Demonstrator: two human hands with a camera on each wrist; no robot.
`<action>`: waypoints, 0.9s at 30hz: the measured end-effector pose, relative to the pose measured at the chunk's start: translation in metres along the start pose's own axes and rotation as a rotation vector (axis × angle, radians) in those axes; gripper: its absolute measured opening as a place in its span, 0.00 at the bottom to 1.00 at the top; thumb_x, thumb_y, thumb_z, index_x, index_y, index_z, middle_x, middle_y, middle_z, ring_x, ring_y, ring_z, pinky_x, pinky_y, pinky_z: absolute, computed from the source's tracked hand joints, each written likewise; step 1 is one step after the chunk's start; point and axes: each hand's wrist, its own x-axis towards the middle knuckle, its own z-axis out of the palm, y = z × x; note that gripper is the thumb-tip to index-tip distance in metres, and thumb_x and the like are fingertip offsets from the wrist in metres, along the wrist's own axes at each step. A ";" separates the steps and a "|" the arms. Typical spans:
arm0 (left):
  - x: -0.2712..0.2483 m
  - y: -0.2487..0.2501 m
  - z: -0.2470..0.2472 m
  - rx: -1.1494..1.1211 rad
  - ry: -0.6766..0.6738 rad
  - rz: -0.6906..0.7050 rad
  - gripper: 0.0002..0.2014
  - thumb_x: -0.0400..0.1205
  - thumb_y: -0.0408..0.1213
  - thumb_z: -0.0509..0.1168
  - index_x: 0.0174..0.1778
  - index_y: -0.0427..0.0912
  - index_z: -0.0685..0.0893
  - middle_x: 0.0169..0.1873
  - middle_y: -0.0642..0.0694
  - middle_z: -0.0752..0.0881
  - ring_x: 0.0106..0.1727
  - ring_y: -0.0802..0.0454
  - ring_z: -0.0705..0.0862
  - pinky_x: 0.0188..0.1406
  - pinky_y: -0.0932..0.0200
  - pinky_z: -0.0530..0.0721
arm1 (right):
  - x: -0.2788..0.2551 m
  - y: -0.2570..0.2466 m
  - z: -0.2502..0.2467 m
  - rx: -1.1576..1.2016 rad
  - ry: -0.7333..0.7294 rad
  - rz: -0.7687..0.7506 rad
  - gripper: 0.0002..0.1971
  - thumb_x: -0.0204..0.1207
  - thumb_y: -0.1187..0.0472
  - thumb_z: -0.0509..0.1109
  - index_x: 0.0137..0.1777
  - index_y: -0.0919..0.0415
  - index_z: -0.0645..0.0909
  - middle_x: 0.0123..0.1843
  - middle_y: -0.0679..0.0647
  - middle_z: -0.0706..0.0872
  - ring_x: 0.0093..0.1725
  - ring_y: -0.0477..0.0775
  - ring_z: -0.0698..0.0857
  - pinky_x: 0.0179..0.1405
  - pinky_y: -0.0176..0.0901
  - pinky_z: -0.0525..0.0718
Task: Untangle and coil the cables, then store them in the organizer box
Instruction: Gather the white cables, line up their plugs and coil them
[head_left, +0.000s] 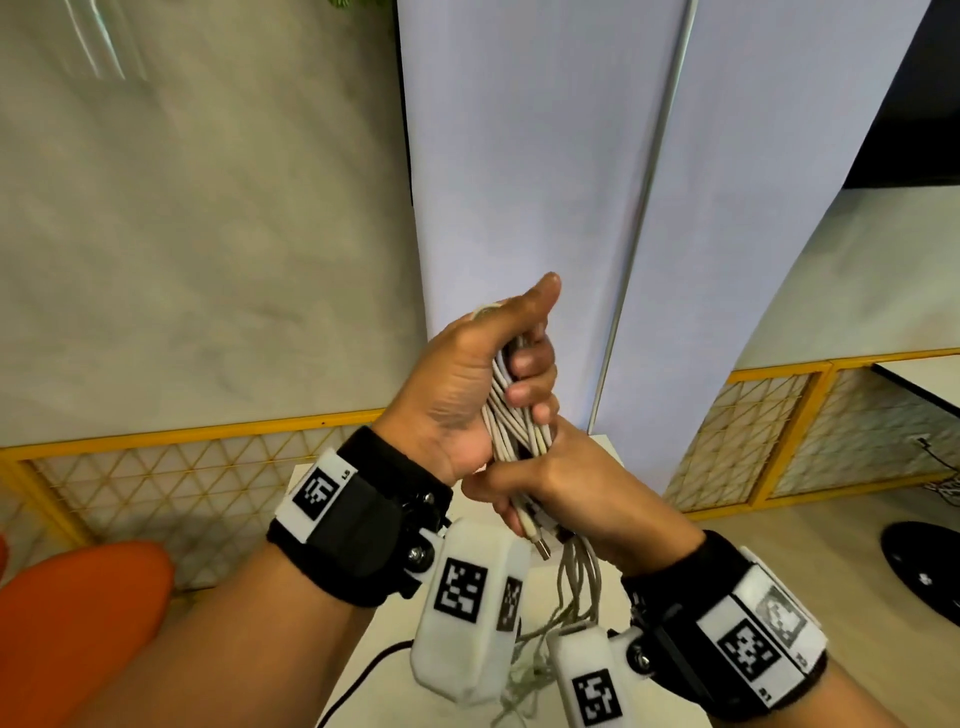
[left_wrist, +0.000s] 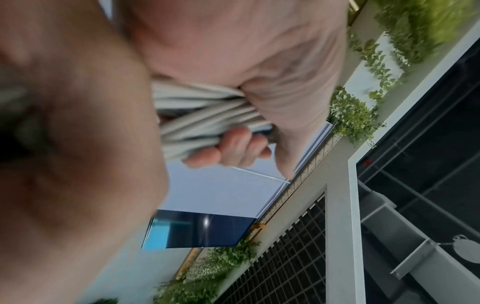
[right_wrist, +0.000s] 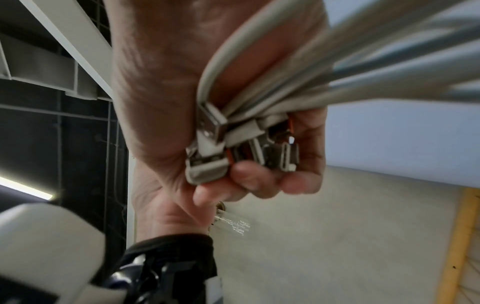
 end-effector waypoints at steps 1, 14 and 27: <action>0.000 -0.002 0.001 0.011 0.043 0.011 0.19 0.77 0.44 0.73 0.28 0.45 0.70 0.19 0.51 0.63 0.16 0.56 0.62 0.19 0.63 0.68 | 0.000 -0.001 0.002 -0.012 -0.002 0.004 0.12 0.68 0.71 0.73 0.26 0.66 0.78 0.25 0.66 0.79 0.25 0.61 0.73 0.28 0.46 0.70; 0.002 -0.001 0.009 0.106 0.190 0.148 0.22 0.80 0.31 0.68 0.23 0.43 0.66 0.15 0.49 0.58 0.14 0.53 0.56 0.17 0.65 0.62 | -0.003 -0.004 0.006 -0.034 0.168 -0.107 0.11 0.70 0.75 0.74 0.29 0.70 0.78 0.18 0.56 0.79 0.14 0.47 0.75 0.14 0.32 0.69; -0.018 -0.024 -0.009 0.406 -0.028 0.043 0.21 0.68 0.41 0.80 0.54 0.35 0.91 0.54 0.39 0.92 0.61 0.48 0.89 0.64 0.48 0.85 | 0.005 -0.005 0.002 -0.128 0.224 -0.242 0.16 0.74 0.79 0.66 0.37 0.56 0.73 0.27 0.39 0.78 0.27 0.37 0.79 0.30 0.28 0.74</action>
